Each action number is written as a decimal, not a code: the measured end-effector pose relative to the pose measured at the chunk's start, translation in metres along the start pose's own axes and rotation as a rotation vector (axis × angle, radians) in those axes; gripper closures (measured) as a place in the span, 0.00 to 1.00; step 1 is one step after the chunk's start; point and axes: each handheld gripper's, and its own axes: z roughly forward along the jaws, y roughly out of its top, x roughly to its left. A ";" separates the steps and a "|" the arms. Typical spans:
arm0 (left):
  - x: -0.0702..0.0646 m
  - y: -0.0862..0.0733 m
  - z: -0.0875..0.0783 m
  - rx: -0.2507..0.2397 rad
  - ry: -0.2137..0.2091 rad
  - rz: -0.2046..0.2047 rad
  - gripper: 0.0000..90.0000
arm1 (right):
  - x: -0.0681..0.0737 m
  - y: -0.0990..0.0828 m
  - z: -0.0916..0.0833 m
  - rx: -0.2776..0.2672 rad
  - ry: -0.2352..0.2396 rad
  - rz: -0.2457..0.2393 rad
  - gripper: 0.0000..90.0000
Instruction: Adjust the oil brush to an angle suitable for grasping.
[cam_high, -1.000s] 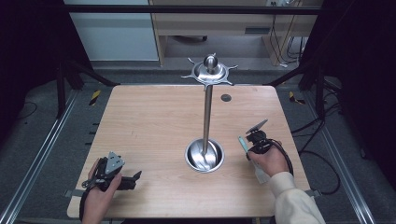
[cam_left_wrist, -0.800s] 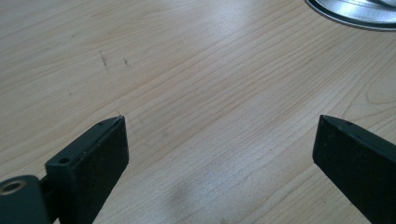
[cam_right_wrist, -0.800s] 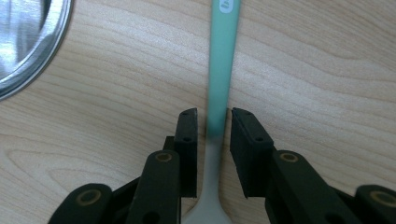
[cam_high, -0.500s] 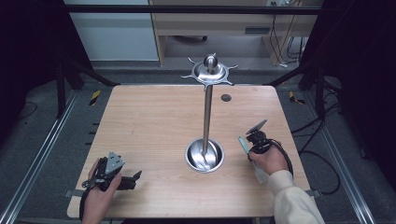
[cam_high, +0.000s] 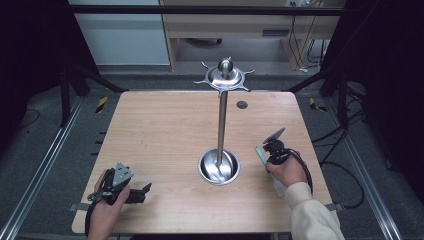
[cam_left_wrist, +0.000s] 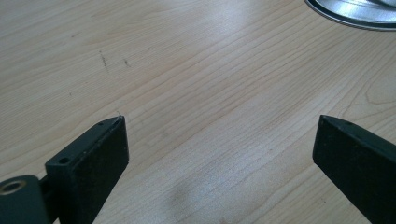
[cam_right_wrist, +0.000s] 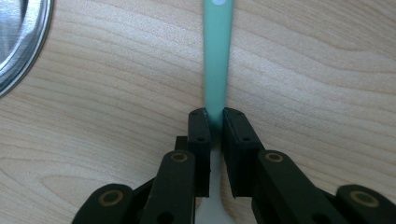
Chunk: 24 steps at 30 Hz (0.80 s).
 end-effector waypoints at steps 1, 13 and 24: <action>0.000 0.000 0.000 0.000 0.000 0.000 0.04 | -0.001 0.000 -0.001 -0.009 0.004 0.003 0.91; 0.001 -0.001 0.000 0.001 0.002 -0.004 0.04 | -0.028 -0.009 -0.054 -0.165 0.068 0.030 0.91; 0.000 0.000 0.001 0.005 0.001 0.000 0.04 | -0.035 -0.026 -0.117 -0.360 0.104 0.001 0.91</action>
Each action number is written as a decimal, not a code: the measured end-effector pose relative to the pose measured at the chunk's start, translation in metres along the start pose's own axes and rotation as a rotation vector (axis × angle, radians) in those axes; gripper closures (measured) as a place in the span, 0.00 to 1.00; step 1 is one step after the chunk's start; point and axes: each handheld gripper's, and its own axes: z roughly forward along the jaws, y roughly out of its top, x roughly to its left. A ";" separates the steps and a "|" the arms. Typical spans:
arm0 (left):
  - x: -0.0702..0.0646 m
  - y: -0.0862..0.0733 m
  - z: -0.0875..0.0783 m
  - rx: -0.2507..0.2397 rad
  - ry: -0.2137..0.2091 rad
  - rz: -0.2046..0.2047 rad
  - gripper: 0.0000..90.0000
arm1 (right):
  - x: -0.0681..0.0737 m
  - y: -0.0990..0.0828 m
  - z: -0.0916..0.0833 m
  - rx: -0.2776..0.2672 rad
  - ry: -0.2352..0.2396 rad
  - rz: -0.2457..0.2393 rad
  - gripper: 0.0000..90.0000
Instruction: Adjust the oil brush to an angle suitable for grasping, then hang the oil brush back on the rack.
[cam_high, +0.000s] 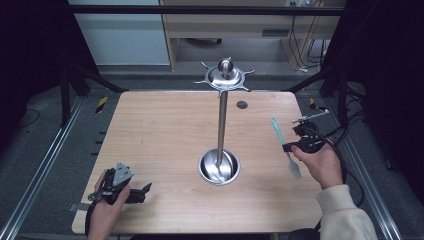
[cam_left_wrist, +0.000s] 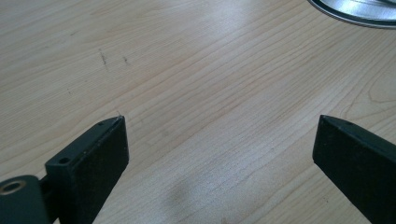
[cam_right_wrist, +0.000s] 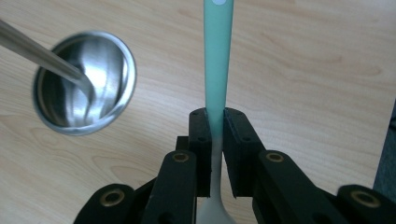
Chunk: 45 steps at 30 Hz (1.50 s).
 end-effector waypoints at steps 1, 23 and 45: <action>0.000 0.000 0.000 0.000 0.000 0.001 0.04 | 0.001 0.000 -0.005 -0.017 0.007 -0.004 0.91; -0.001 -0.001 0.000 0.003 0.004 -0.002 0.04 | 0.018 -0.009 -0.085 -0.346 0.074 -0.104 0.91; 0.000 -0.001 0.000 0.005 0.004 -0.002 0.04 | 0.027 -0.012 -0.111 -0.514 0.097 -0.101 0.91</action>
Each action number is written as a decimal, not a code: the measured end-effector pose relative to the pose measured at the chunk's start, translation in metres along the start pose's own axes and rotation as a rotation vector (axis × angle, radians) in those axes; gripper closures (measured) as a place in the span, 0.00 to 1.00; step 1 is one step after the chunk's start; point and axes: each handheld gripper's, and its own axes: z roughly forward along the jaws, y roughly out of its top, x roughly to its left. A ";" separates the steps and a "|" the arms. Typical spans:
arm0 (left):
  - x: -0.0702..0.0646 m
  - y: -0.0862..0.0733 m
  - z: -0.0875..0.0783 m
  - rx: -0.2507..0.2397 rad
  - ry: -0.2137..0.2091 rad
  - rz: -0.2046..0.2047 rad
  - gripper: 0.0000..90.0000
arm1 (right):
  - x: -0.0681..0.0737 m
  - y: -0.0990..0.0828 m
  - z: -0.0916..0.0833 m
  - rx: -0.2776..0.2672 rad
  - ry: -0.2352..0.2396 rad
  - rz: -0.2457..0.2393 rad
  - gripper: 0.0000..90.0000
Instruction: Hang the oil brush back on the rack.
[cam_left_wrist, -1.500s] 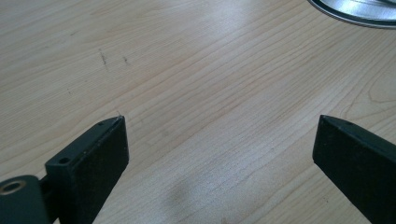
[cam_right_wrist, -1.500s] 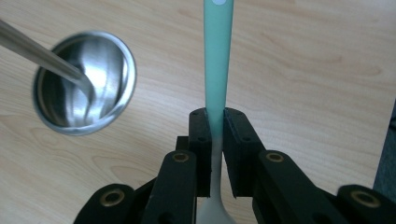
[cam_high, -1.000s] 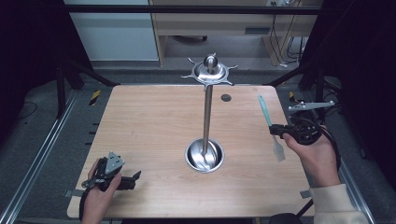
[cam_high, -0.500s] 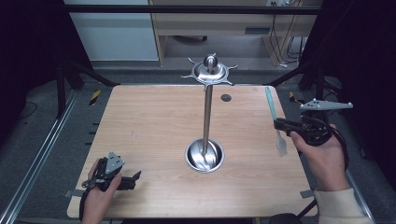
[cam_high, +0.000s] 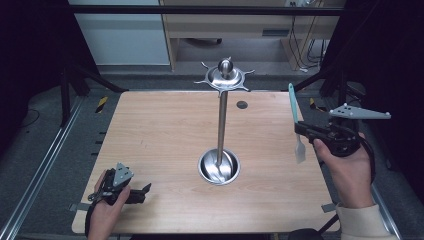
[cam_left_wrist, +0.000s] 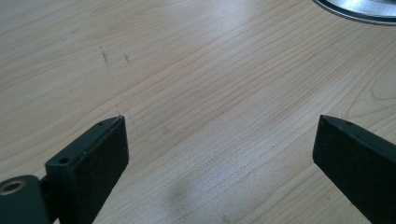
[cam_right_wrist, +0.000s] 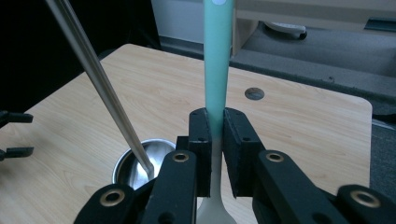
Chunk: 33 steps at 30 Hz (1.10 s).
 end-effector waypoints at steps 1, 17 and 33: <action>0.000 0.000 0.000 0.000 0.000 0.000 0.04 | 0.001 0.000 0.000 -0.003 0.003 0.003 0.91; 0.000 0.000 0.000 0.000 0.000 0.000 0.04 | 0.017 0.006 -0.003 -0.036 0.063 -0.019 0.91; 0.000 0.000 0.000 0.000 0.002 0.001 0.04 | 0.037 0.016 -0.008 -0.068 0.105 -0.069 0.91</action>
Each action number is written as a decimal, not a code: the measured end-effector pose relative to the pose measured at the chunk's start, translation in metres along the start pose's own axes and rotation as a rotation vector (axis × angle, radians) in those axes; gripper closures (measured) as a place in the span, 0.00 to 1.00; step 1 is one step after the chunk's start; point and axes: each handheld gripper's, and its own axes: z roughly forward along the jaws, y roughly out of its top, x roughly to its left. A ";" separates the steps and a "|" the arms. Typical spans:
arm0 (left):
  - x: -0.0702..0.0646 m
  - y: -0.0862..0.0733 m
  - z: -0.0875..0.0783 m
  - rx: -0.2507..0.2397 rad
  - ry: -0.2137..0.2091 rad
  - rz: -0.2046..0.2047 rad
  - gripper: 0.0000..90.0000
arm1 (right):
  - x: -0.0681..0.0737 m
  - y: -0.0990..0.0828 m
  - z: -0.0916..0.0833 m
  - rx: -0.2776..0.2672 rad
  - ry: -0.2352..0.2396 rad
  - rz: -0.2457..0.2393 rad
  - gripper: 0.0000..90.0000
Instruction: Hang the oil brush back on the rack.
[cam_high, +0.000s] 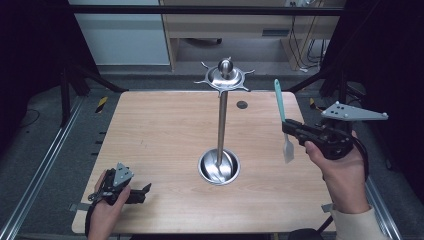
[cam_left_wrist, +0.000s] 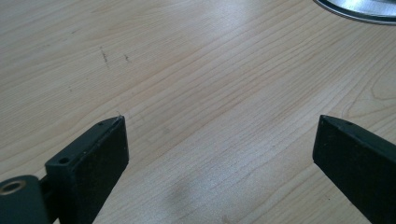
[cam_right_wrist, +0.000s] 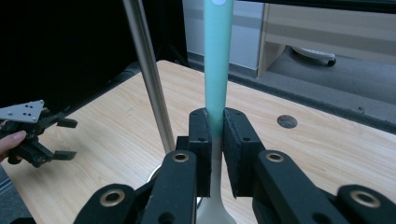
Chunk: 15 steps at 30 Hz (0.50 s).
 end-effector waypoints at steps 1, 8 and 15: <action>0.000 0.000 0.000 0.000 0.000 0.000 0.04 | 0.001 0.000 0.000 -0.003 0.004 -0.002 0.91; -0.001 0.000 0.000 0.008 -0.002 0.008 0.04 | 0.007 0.003 0.000 -0.012 0.021 -0.019 0.91; 0.000 0.000 0.000 0.008 -0.002 0.008 0.04 | 0.011 0.004 0.000 -0.019 0.029 -0.028 0.91</action>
